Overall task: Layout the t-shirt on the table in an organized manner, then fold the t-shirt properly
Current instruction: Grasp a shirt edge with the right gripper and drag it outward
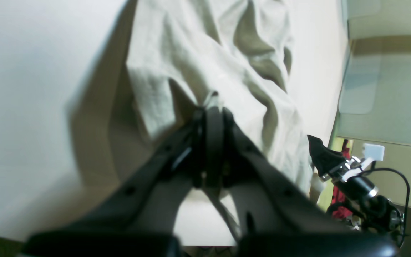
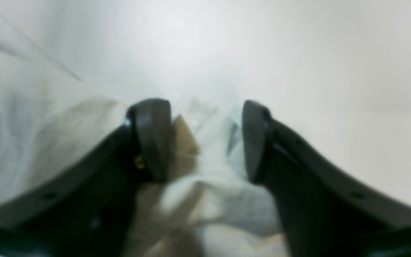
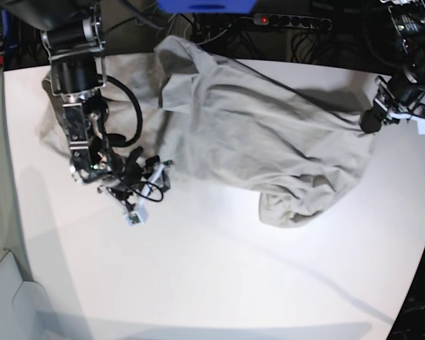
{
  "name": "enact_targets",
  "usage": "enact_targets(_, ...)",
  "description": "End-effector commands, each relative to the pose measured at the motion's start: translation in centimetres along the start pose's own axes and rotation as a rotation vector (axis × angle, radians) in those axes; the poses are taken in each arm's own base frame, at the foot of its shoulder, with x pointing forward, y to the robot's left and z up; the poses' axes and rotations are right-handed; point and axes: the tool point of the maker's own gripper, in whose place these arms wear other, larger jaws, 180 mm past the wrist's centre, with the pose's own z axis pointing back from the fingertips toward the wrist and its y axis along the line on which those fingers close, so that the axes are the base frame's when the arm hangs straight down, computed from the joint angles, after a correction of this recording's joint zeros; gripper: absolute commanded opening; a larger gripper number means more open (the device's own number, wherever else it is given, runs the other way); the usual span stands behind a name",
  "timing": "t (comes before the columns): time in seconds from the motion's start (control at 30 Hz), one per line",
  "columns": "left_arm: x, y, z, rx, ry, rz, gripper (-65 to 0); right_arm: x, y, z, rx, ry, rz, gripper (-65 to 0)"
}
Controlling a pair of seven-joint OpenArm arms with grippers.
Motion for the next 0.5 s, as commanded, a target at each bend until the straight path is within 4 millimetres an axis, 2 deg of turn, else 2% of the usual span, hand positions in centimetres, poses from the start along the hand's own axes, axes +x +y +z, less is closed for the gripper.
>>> enact_targets(0.0,1.1,-0.9,0.4,-0.032,-0.023,0.008,-64.7,1.1,-0.3,0.3,-0.003,-0.018,0.01,-45.4)
enact_targets(0.1,1.0,-0.9,0.4,-0.032,-0.023,0.009,-64.7,1.2,-0.4,0.3,-0.005,-0.02,0.009,-63.0)
enact_targets(0.13,1.0,-0.9,0.4,-0.032,-0.023,0.009,-64.7,1.0,-0.5,0.1,-0.005,-0.01,0.004,-65.0)
enact_targets(0.2,1.0,-0.9,0.4,-0.031,-0.022,0.01,-64.7,0.2,-0.8,-0.4,-0.004,0.018,-0.011,-65.0)
enact_targets(0.3,1.0,-0.9,0.4,-0.032,-0.022,0.01,-64.7,0.7,-1.4,-0.8,-0.009,0.002,-0.03,-65.0)
enact_targets(0.4,0.4,-0.5,0.5,-0.027,-0.016,0.025,-64.7,2.2,-2.4,-0.1,-0.03,-0.059,-0.014,-65.0)
enact_targets(0.47,0.3,-0.4,0.5,-0.022,-0.014,0.023,-64.7,3.9,-2.3,0.7,-0.035,-0.108,0.01,-65.0)
